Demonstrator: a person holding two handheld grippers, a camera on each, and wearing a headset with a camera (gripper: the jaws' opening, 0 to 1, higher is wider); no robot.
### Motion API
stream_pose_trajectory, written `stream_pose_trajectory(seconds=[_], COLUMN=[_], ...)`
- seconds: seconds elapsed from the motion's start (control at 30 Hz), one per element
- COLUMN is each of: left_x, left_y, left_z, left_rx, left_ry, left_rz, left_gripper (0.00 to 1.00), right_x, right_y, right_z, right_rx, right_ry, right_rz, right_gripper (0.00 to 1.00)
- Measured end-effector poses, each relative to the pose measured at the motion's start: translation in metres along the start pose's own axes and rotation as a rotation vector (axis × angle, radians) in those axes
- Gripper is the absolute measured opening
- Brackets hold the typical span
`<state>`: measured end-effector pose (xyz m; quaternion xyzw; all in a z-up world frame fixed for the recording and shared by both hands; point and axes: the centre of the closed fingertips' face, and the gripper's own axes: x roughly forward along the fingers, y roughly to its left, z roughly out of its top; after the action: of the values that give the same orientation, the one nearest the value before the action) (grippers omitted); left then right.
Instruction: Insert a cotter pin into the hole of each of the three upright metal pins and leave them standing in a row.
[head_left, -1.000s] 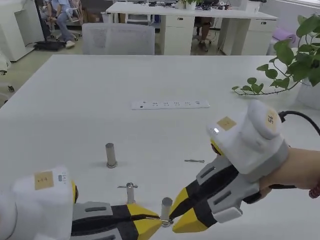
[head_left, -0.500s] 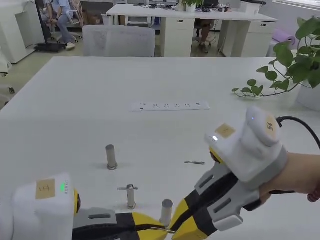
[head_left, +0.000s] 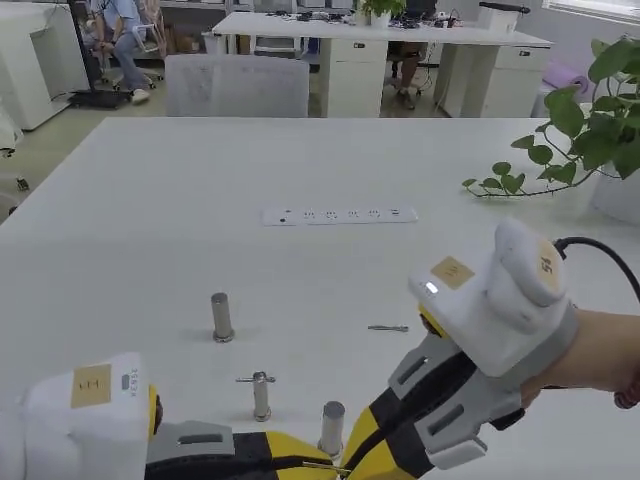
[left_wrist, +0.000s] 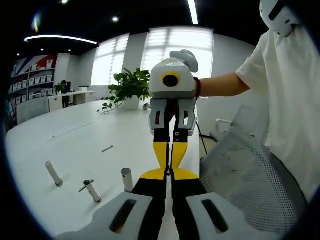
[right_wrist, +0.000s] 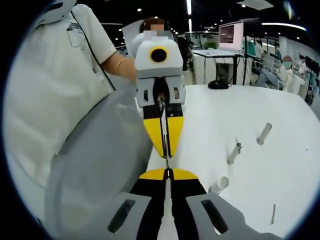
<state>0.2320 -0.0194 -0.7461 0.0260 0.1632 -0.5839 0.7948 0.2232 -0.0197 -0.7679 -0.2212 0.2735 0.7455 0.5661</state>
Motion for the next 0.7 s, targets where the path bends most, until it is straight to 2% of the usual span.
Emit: stream_pose_trajectory(seconds=[0.2,0.47,0.6,0.7], left_x=[0.000,0.003,0.003,0.002], left_y=[0.001,0.003,0.008,0.010], left_z=[0.000,-0.001,-0.003,-0.003], left_rx=[0.001,-0.005,-0.010,-0.013], left_ry=[0.000,-0.006,-0.004,-0.005], left_rz=[0.006,0.016,0.044,0.059], left_gripper=[0.01,0.01,0.03,0.09], right_x=[-0.001,-0.002,-0.004,-0.007], right_y=[-0.001,-0.004,-0.006,-0.010], right_z=[0.000,-0.003,-0.006,-0.009], right_rx=[-0.024,-0.020,-0.015,-0.010], right_ry=[0.019,0.046,0.064,0.075], right_rz=[-0.012,-0.029,-0.042,-0.057], right_gripper=[0.03,0.03,0.03,0.03])
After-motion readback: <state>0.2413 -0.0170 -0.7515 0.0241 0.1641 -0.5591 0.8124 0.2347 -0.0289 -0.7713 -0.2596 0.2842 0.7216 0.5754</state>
